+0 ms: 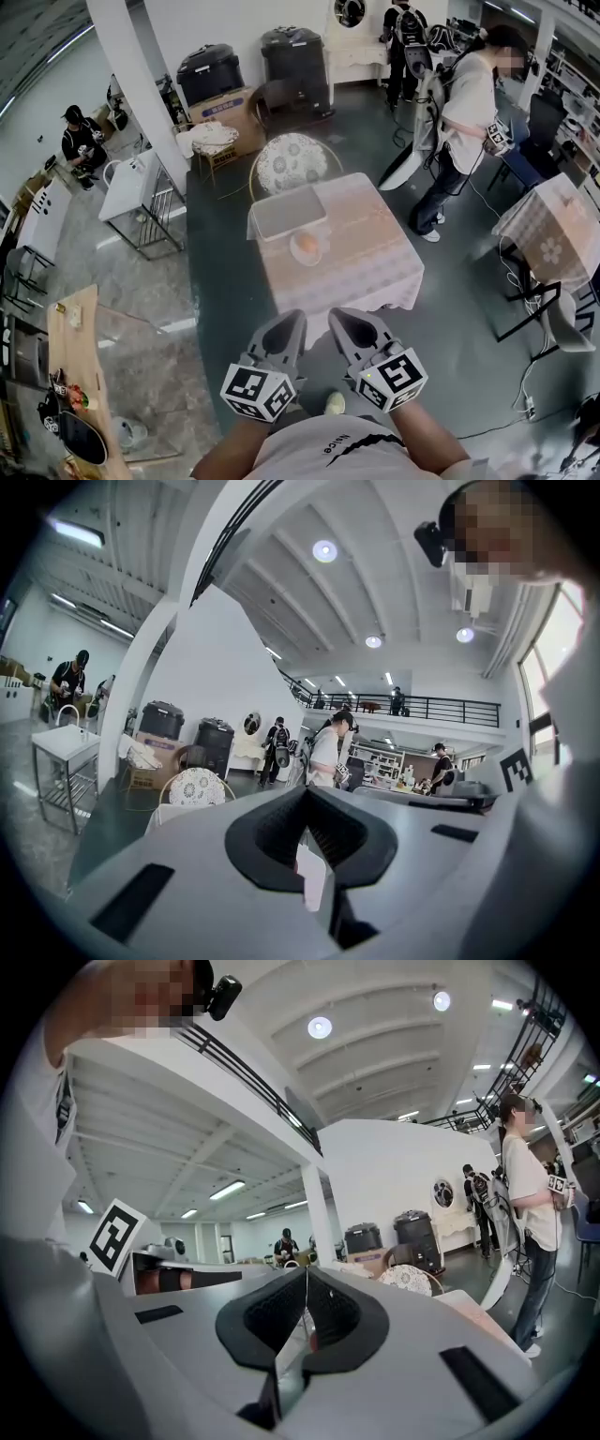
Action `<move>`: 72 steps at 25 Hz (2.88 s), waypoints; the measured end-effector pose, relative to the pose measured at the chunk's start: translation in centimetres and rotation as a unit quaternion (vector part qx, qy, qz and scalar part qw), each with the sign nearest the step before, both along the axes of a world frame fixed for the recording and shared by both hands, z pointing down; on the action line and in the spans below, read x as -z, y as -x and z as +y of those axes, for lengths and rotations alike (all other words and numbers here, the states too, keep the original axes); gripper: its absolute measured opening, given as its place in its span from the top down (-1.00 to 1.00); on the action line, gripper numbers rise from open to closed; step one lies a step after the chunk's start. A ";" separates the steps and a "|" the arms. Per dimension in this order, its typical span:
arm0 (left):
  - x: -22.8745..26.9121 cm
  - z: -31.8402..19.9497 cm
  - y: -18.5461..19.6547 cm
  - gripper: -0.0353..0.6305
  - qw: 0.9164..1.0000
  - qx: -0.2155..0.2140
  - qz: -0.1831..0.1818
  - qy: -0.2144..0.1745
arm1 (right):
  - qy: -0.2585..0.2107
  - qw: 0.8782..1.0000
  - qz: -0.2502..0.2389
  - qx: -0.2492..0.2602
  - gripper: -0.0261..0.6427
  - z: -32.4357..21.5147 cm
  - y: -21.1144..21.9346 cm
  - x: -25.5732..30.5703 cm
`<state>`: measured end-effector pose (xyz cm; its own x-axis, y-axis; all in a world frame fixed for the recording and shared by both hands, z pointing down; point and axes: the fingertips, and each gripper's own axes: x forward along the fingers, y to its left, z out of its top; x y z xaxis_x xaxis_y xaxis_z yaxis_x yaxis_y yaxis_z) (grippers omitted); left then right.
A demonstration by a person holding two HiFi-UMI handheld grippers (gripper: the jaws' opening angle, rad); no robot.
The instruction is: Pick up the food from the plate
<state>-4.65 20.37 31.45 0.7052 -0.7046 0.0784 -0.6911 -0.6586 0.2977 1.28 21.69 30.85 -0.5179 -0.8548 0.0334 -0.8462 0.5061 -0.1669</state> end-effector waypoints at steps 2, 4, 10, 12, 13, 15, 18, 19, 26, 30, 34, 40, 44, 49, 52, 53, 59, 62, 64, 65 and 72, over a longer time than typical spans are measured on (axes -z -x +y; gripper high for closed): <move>-0.1 -0.3 0.0 0.88 1.000 0.008 -0.001 0.000 | 0.003 1.000 -0.002 0.000 0.88 0.0 -0.5 -0.3; -0.2 -0.4 0.0 0.88 1.000 0.015 -0.001 0.000 | 0.006 1.000 -0.003 0.002 0.88 0.1 -0.9 -0.7; -1.0 -0.9 -0.7 0.88 1.000 0.022 -0.007 0.005 | 0.017 1.000 -0.004 0.008 0.88 -0.7 -1.8 -1.7; -1.3 -1.4 -0.7 0.88 1.000 0.022 -0.010 0.004 | 0.018 1.000 -0.003 0.011 0.88 -1.4 -1.5 -1.9; -1.4 -1.7 -0.6 0.88 1.000 0.022 -0.012 0.002 | 0.018 1.000 -0.002 0.014 0.88 -1.7 -1.3 -2.0; -1.6 -2.5 -0.6 0.88 1.000 0.023 -0.014 0.001 | 0.020 1.000 0.001 0.018 0.88 -2.6 -1.0 -2.2; -2.1 -4.3 -0.8 0.88 1.000 0.022 -0.013 0.002 | 0.025 0.999 0.005 0.020 0.88 -4.3 -0.8 -2.7; -2.3 -5.0 -0.9 0.88 1.000 0.021 -0.013 0.001 | 0.027 0.999 0.007 0.021 0.88 -5.0 -0.9 -2.9; -3.8 -11.4 -2.4 0.88 0.999 0.024 -0.024 -0.008 | 0.045 0.998 0.024 0.023 0.88 -11.4 -1.8 -5.0; -5.3 -15.6 -2.3 0.88 0.999 0.025 -0.027 -0.006 | 0.051 0.997 0.042 0.026 0.88 -15.6 -1.2 -6.3; -6.3 -18.9 -2.5 0.88 0.999 0.019 -0.032 0.003 | 0.062 0.997 0.050 0.022 0.88 -19.2 -1.2 -7.2; -8.1 -22.0 -2.4 0.88 0.999 0.027 -0.034 0.022 | 0.082 0.995 0.053 0.034 0.88 -22.2 -1.1 -8.7; -9.2 -23.8 -2.9 0.88 0.998 0.030 -0.037 0.030 | 0.090 0.994 0.055 0.041 0.88 -24.2 -1.4 -9.7; -10.4 -27.1 -3.1 0.88 0.998 0.048 -0.039 0.032 | 0.111 0.990 0.061 0.062 0.88 -27.7 -1.7 -11.7; -11.4 -29.0 -3.4 0.88 0.996 0.064 -0.039 0.040 | 0.123 0.987 0.069 0.080 0.88 -29.8 -2.0 -13.0; -11.7 -29.5 -3.5 0.88 0.996 0.070 -0.039 0.043 | 0.126 0.986 0.072 0.086 0.88 -30.4 -2.1 -13.4; -14.1 -32.8 -3.7 0.88 0.992 0.099 -0.051 0.057 | 0.155 0.979 0.077 0.110 0.79 -34.3 -2.9 -16.3; -15.5 -34.2 -3.7 0.88 0.990 0.108 -0.060 0.062 | 0.171 0.975 0.082 0.117 0.73 -35.7 -3.2 -18.6; -16.6 -34.9 -3.6 0.88 0.989 0.114 -0.058 0.070 | 0.177 0.972 0.092 0.120 0.67 -36.6 -3.3 -20.6; -17.3 -35.2 -3.5 0.88 0.989 0.115 -0.058 0.073 | 0.180 0.971 0.098 0.121 0.64 -36.9 -3.4 -21.5; -22.8 -36.5 -3.0 0.88 0.988 0.112 -0.064 0.091 | 0.214 0.965 0.106 0.108 0.43 -38.3 -3.3 -27.7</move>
<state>-1.67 -16.11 54.24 0.5101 -0.8074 0.2966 -0.8527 -0.4295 0.2973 4.57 -16.57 58.54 -0.6253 -0.6115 0.4848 -0.7665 0.5980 -0.2344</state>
